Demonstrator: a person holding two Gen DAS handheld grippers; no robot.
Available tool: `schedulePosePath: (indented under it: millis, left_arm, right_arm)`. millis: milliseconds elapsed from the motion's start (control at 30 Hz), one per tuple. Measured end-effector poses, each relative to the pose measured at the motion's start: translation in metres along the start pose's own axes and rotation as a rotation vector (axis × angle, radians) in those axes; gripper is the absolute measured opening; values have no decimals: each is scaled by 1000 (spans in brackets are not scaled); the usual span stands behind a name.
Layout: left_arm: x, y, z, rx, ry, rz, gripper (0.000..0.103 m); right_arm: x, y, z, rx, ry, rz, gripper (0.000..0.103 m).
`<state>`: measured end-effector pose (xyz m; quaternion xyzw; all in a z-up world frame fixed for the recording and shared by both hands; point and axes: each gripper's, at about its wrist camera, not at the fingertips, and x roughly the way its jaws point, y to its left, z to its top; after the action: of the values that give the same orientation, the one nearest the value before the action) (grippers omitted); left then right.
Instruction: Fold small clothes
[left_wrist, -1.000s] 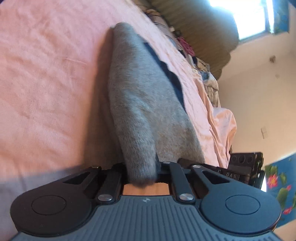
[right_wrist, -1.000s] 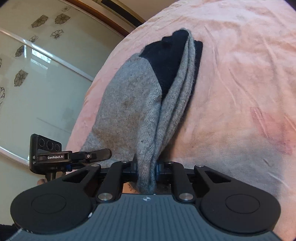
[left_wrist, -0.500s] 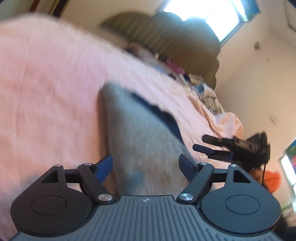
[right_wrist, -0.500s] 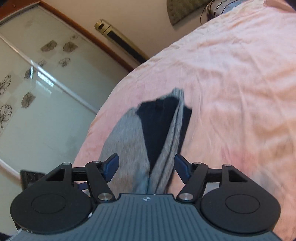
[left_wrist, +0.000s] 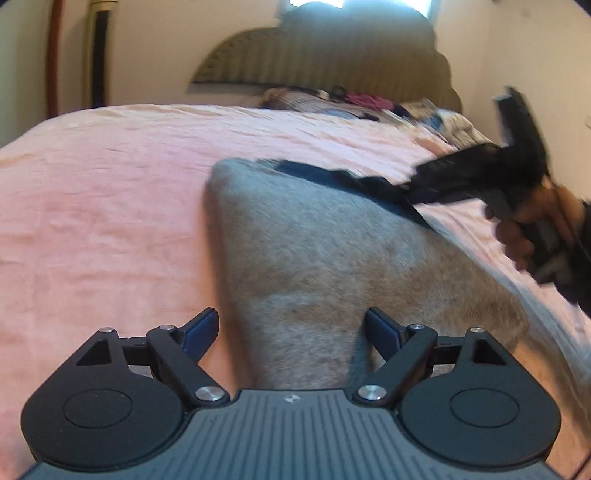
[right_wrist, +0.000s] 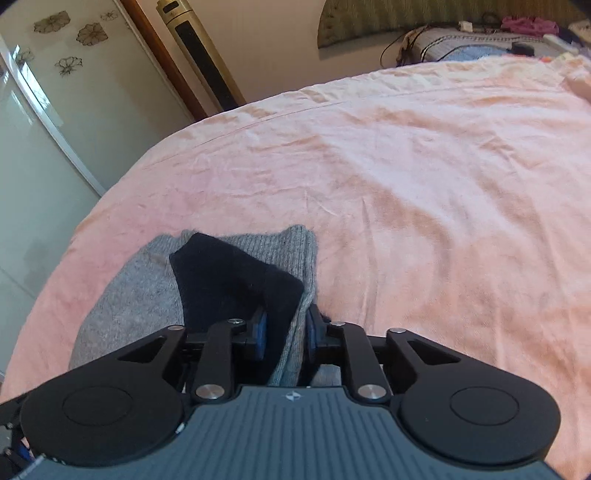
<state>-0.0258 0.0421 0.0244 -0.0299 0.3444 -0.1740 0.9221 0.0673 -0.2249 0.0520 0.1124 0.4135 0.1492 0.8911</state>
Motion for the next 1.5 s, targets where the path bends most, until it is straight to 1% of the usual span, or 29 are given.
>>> schedulePosePath:
  millis: [33, 67, 133, 200, 267, 333, 367, 467, 533, 567, 600, 667, 733, 800, 900, 933, 967, 1000, 1033, 1067, 1133, 1200, 1233, 1300, 1333, 1367, 1400, 1433, 1500]
  left_arm:
    - [-8, -1, -2, 11, -20, 9, 86]
    - [-16, -3, -4, 20, -36, 7, 86]
    - [-19, -9, -6, 31, -28, -1, 86]
    - [-9, -17, -9, 61, 4, 20, 86]
    - [4, -21, -13, 78, 46, 54, 87]
    - [7, -19, -18, 73, 16, 58, 88]
    - [5, -19, -18, 71, 20, 65, 88]
    - [-11, -20, -18, 57, 31, 100, 87]
    - [-25, -22, -20, 55, 14, 96, 87]
    - [-28, -23, -22, 56, 14, 92, 87]
    - [-27, -25, -24, 64, 25, 92, 87]
    - [-17, -26, -31, 81, 57, 119, 88]
    - [-19, -17, -35, 57, 35, 89, 88]
    - [-25, -15, -33, 46, 47, 107, 88]
    - [-31, -18, -29, 45, 50, 119, 87]
    - [-29, -21, -30, 52, 52, 128, 87]
    - [-25, -23, -32, 52, 56, 139, 87]
    - [-22, -24, -33, 42, 54, 141, 88]
    - [-21, -23, -34, 30, 48, 137, 88]
    - [-20, -23, -34, 22, 47, 139, 88]
    - [-23, -23, -33, 16, 53, 144, 88]
    - [-24, -24, -34, 20, 53, 146, 88]
    - [-23, -24, -34, 17, 52, 146, 88]
    - [-20, -24, -34, 13, 51, 147, 88]
    - [-20, -24, -33, 14, 53, 147, 88]
    - [-20, -24, -33, 17, 54, 146, 88]
    - [-19, -23, -33, 21, 55, 142, 88]
    - [-20, -22, -33, 25, 52, 139, 88]
    - [-20, -21, -34, 23, 48, 134, 88]
  right_arm:
    - [-17, 11, -8, -31, -47, -5, 45]
    - [-35, 24, -18, -76, -97, 22, 50]
    - [-58, 46, -41, -138, -111, 83, 64]
    - [-60, 63, -65, -194, -51, 123, 63]
    - [-49, 72, -88, -278, -2, 69, 61]
    - [-48, 72, -107, -383, -59, 51, 59]
    - [-50, 75, -109, -401, -62, 34, 59]
    - [-66, 88, -102, -380, -42, -37, 61]
    - [-82, 95, -104, -381, -73, -13, 63]
    - [-87, 97, -108, -381, -85, 4, 66]
    - [-87, 98, -112, -378, -76, 11, 68]
    - [-71, 95, -129, -390, 12, -11, 69]
    - [-73, 90, -146, -443, -42, 2, 69]
    - [-85, 92, -141, -387, -18, -5, 68]
    - [-105, 105, -141, -403, -87, -5, 68]
    - [-106, 108, -143, -417, -104, -2, 73]
    - [-100, 108, -145, -414, -82, -7, 81]
    - [-86, 105, -148, -408, -19, -23, 82]
    - [-75, 101, -154, -438, 3, -43, 85]
    - [-75, 102, -160, -493, -35, -54, 85]
    - [-83, 106, -155, -448, -22, -61, 83]
    - [-100, 112, -148, -391, -62, -1, 81]
    - [-105, 115, -147, -393, -89, 22, 83]
    - [-102, 117, -142, -392, -101, 16, 88]
    - [-93, 112, -141, -371, -75, 5, 88]
    - [-80, 103, -140, -332, -7, 0, 88]
    - [-72, 96, -141, -321, 25, 3, 89]
    - [-75, 96, -143, -344, 6, 14, 89]
    - [-85, 97, -137, -295, 13, 23, 85]
